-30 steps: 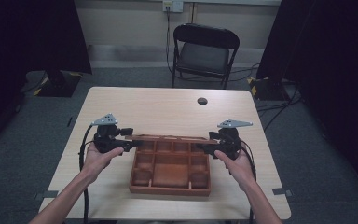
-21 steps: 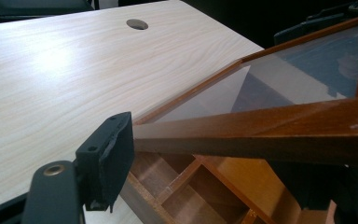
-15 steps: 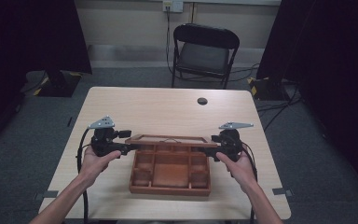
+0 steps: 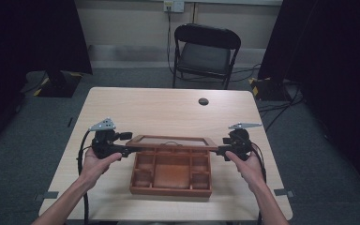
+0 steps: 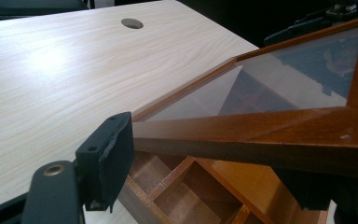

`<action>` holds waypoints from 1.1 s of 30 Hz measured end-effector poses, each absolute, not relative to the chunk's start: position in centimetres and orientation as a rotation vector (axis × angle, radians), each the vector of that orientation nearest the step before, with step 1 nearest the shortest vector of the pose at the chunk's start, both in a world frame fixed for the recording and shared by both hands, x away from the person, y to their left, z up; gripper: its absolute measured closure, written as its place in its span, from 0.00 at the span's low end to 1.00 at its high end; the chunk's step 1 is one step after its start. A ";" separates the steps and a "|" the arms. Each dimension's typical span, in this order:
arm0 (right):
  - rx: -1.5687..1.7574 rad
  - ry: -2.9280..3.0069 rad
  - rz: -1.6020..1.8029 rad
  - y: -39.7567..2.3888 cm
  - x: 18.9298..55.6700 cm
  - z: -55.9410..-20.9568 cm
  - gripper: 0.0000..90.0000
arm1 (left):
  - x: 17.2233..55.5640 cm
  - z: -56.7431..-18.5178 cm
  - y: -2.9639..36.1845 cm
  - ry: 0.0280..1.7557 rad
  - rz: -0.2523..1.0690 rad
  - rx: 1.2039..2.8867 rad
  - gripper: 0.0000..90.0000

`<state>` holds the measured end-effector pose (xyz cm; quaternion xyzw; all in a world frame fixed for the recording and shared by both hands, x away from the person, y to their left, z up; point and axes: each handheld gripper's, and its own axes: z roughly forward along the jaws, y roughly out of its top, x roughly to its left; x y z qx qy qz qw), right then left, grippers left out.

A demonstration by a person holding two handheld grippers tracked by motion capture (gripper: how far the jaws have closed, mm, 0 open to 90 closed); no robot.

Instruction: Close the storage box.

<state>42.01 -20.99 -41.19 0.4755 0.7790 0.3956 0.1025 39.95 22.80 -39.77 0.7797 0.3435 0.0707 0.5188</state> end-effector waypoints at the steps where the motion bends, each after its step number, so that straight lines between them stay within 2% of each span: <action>1: 1.404 2.291 1.153 -21.0 42.0 -41.2 0.26 | 39.9 -39.7 22.8 0.822 0.179 1.870 0.28; 14: 1.455 2.229 1.116 -22.5 42.1 -40.7 0.36 | 39.4 -39.8 22.9 0.812 0.169 1.885 0.28; 18: 1.444 2.199 1.134 -22.7 42.1 -39.6 0.37 | 38.7 -39.7 22.9 0.795 0.207 1.893 0.29; 33: 1.234 2.325 1.358 -20.1 40.8 -34.7 0.48 | 37.8 -40.6 22.4 0.781 0.191 1.927 0.28</action>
